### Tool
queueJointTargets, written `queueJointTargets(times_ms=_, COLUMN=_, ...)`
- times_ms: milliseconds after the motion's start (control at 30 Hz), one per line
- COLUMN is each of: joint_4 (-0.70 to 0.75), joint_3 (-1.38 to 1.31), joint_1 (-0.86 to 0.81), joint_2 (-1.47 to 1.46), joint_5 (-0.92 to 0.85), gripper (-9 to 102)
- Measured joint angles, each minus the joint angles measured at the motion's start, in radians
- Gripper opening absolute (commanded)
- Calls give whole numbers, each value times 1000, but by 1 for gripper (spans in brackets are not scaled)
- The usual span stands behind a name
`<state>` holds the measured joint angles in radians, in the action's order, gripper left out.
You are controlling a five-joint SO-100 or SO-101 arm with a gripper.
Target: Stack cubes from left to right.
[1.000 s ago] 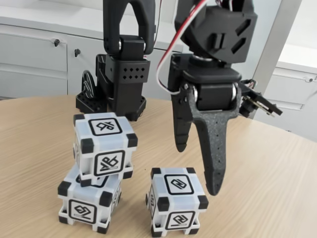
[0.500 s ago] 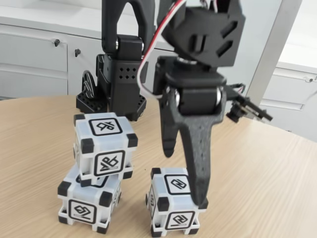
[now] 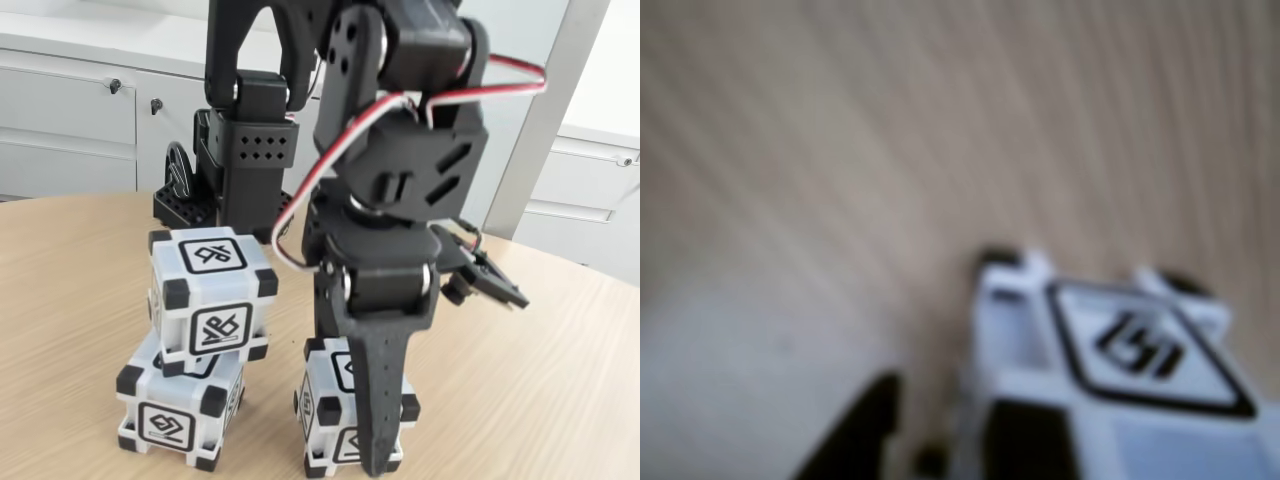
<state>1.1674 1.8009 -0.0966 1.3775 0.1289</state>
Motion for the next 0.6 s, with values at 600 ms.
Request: queueJointTargets(times_ms=600, joint_4=9, joint_3=-2, joint_1=0, joint_2=-11, joint_5=8, gripper=22)
